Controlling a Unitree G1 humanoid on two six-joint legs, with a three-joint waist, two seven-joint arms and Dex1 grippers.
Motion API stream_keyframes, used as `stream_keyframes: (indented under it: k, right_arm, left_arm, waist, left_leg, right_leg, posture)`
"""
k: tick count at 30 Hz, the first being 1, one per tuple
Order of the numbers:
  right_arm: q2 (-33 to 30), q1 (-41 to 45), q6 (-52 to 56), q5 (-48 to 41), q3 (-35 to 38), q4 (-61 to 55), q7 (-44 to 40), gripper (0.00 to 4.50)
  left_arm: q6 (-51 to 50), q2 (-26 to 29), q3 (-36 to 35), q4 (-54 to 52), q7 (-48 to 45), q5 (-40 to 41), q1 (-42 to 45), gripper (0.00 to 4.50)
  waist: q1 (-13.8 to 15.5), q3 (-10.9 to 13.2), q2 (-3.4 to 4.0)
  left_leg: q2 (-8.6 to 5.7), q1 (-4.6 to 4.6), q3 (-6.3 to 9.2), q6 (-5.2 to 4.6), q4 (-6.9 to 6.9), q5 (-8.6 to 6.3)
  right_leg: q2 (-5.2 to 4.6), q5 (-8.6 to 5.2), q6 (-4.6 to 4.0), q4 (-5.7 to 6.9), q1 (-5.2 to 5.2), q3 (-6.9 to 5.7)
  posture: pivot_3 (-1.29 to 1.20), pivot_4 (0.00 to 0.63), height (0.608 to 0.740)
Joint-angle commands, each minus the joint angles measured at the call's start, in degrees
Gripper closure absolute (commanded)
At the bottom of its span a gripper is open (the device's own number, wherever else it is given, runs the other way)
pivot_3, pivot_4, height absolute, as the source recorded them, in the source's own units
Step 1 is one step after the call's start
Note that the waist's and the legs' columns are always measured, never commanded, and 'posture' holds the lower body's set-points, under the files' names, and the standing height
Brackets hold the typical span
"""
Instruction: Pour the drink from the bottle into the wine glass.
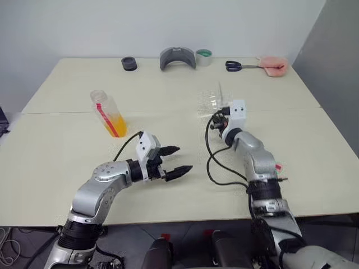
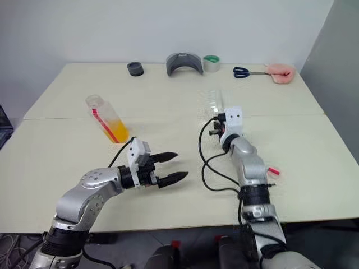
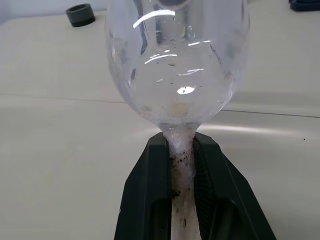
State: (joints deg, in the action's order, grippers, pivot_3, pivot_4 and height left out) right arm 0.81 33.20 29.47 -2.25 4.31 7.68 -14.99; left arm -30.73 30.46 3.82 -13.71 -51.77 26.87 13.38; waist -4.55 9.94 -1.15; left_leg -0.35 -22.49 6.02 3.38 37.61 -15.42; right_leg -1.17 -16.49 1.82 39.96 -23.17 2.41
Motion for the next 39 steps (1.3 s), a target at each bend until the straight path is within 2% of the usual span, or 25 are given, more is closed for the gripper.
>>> stream_keyframes:
  k: [1, 5, 16, 23, 29, 39]
  right_arm:
    - [-1.12, -6.78, 6.21, -0.62, -3.46, -5.50, -0.94, 4.22]
    - [-2.67, -11.09, 8.88, -1.06, -5.43, -12.34, -0.37, 4.23]
    - [-7.68, -16.78, 10.74, -1.25, -9.65, -20.33, -1.30, 4.24]
    - [-10.01, -20.99, 1.41, -3.33, -12.26, -24.01, -6.24, 4.25]
    - [-8.30, -14.95, -9.53, -3.42, -12.60, -18.71, -8.18, 4.25]
    - [-3.22, 1.83, -23.75, -2.10, -14.82, 6.20, -11.38, 4.25]
  left_arm:
    - [3.05, 0.85, 0.09, 0.54, -2.36, -0.33, -0.23, 0.00]
    - [5.68, 1.51, -0.12, 3.35, -4.47, -1.01, -0.42, 0.00]
    - [8.03, 1.32, -0.37, 5.67, -4.68, -1.90, -0.62, 0.00]
    - [6.82, 1.43, -2.46, 5.42, -2.20, -1.10, -0.05, 0.00]
    - [6.37, 1.89, -5.87, 4.84, 0.62, -0.99, 1.16, 0.00]
    - [10.10, 3.84, -10.82, 2.18, 5.65, -3.47, 2.17, 0.00]
  waist:
    - [0.14, -0.10, -0.02]
    - [0.47, -0.54, 0.01]
    - [0.81, -0.61, 0.00]
    - [0.63, -0.62, -0.01]
    - [-0.16, -0.59, 0.01]
    - [-0.06, -0.55, 0.03]
  left_leg:
    - [0.00, 0.00, 0.01, 0.00, -0.02, 0.00]
    - [-0.01, 0.06, 0.00, 0.00, -0.01, 0.00]
    - [-0.01, 0.15, -0.03, -0.01, -0.11, -0.01]
    - [0.03, 0.21, -0.04, -0.02, -0.13, -0.01]
    - [0.13, 0.59, -0.26, -0.01, -0.61, 0.00]
    - [0.07, 0.53, -0.26, 0.01, -0.62, 0.02]
  right_leg:
    - [-0.01, 0.00, 0.00, -0.01, 0.00, 0.00]
    - [0.02, -0.01, 0.00, -0.02, 0.05, 0.00]
    - [0.03, -0.04, -0.03, -0.06, 0.09, 0.02]
    - [0.05, -0.05, -0.01, -0.07, 0.10, 0.08]
    - [0.14, -0.09, -0.08, -0.06, 0.10, 0.23]
    - [0.07, -0.08, -0.10, -0.08, 0.07, 0.19]
  posture:
    - [0.00, 0.150, 0.740]
    - [0.00, 0.150, 0.740]
    - [0.00, 0.150, 0.740]
    - [0.00, 0.150, 0.740]
    - [0.00, 0.150, 0.740]
    - [0.00, 0.150, 0.740]
